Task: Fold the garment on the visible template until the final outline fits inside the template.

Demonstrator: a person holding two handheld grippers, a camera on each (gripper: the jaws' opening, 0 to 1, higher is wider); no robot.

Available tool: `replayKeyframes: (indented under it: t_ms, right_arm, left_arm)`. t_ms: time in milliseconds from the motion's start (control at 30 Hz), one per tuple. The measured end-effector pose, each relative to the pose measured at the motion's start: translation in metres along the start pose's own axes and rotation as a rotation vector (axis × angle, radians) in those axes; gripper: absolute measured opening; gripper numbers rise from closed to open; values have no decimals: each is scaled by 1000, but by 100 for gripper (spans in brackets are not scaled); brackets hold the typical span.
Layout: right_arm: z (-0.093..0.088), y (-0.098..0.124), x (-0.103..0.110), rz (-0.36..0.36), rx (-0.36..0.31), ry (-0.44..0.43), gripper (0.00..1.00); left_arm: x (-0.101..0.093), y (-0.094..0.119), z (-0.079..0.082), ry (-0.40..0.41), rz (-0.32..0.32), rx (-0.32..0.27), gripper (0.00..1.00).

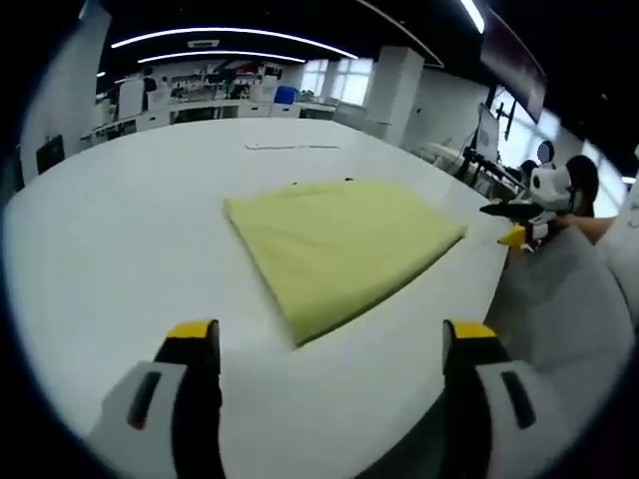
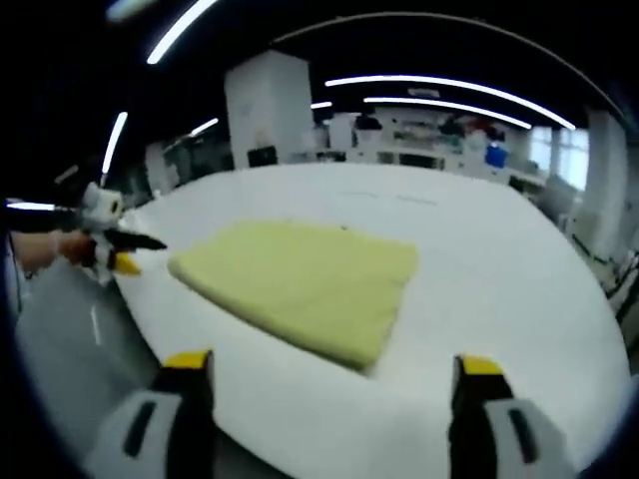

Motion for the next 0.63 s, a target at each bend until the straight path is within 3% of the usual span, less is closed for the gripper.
replayKeyframes:
  t_ms: [567, 633]
  right_arm:
    - [-1, -1, -1, 3, -9, -24, 99]
    - [-1, -1, 0, 8, 1, -16, 90]
  left_arm:
    - [5, 2, -3, 33, 12, -11, 86]
    - [6, 1, -4, 37, 14, -12, 86]
Point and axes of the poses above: the point that each gripper's makers call its tool centre point, and the gripper's own axes: y roughly backward along the fingers, x roughly to its left, z roughly out of its top, the point moved 5 cm from there along y, roughly backward along the fingers, and after that the axes turned 11 degrees about -y, right-handed, at the moved point
